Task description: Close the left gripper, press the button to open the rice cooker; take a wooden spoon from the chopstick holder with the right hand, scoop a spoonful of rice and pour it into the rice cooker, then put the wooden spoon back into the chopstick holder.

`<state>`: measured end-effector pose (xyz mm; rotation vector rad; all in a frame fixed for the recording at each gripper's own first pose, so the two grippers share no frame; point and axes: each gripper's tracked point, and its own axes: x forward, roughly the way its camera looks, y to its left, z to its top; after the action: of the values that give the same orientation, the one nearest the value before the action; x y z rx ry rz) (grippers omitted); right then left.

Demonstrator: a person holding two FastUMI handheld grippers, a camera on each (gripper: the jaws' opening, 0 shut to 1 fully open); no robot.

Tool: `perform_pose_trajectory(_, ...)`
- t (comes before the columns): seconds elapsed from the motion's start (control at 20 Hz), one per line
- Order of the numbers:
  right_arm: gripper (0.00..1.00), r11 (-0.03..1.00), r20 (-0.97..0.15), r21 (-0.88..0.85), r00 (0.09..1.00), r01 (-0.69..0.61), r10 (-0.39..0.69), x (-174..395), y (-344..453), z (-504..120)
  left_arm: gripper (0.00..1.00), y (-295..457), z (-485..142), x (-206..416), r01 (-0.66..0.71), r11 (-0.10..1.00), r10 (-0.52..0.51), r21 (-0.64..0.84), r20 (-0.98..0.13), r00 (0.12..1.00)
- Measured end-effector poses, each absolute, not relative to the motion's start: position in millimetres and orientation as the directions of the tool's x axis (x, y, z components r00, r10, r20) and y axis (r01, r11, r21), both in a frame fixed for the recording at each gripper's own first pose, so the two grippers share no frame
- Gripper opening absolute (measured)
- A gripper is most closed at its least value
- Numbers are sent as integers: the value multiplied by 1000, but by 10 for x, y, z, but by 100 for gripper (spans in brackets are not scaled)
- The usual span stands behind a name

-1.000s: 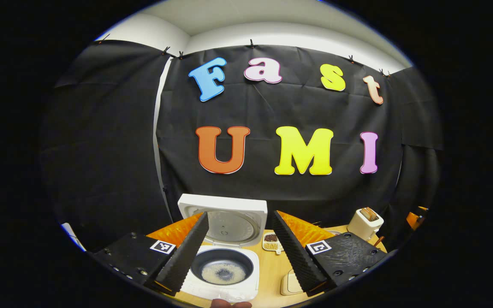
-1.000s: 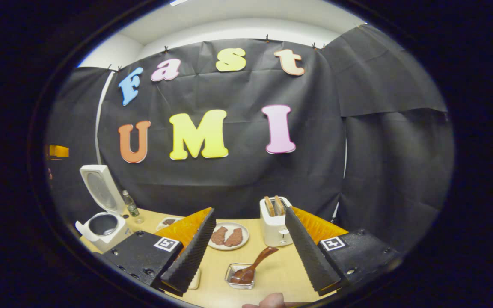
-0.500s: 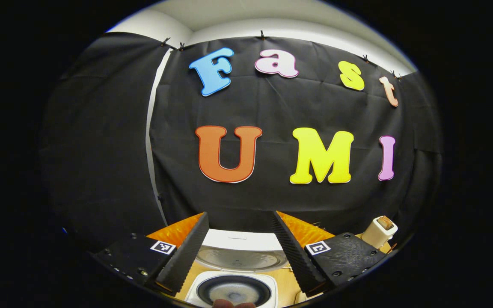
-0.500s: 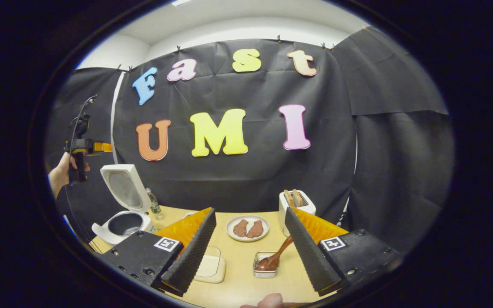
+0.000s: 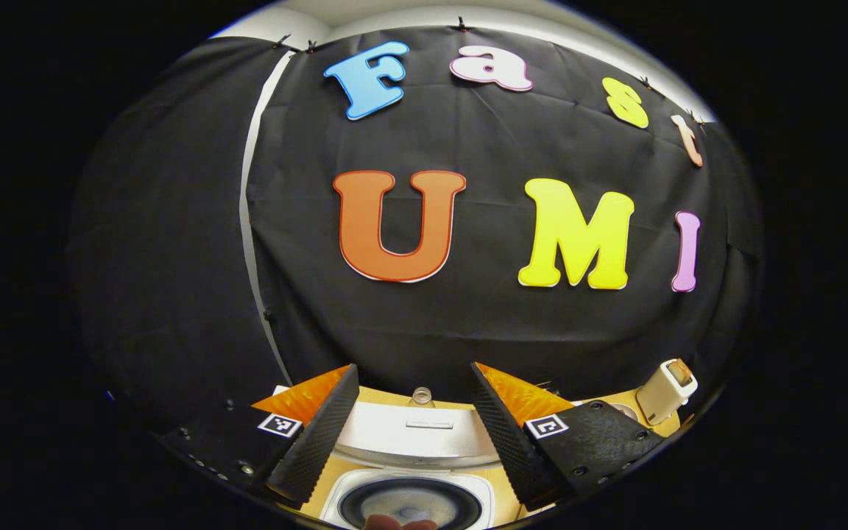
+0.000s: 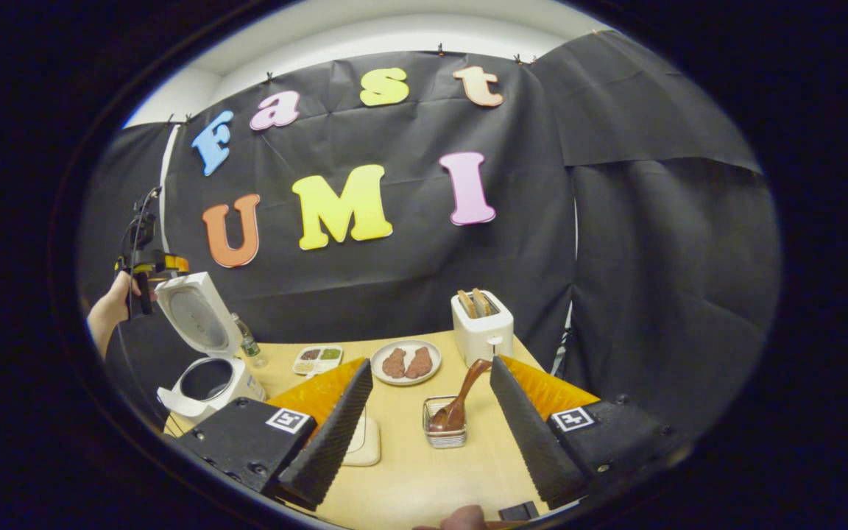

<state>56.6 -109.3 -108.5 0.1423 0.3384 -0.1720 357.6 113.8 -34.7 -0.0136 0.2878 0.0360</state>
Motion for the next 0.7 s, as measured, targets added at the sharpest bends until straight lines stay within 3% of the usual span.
perform_pose_trajectory(0.2, 96, 979, -327, 116, 937, 170, -125, 624, -997, -1027, 96, 1126, -353, 3417, -14, 998, 31, 57, -296, 955)
perform_pose_trajectory(0.35, 100, 985, -320, 125, 945, 118, -73, 662, -804, -1004, 96, 1068, -317, 3150, 10, 996, 16, 87, -285, 958)
perform_pose_trajectory(0.6, 100, 989, -309, 144, 951, 35, 11, 664, -519, -1021, 96, 981, -867, 2451, 86, 985, -25, 147, -378, 925)
perform_pose_trajectory(0.7, 100, 989, -310, 146, 950, 14, 33, 655, -454, -1036, 96, 999, -742, 2375, 77, 984, -19, 162, -335, 942)
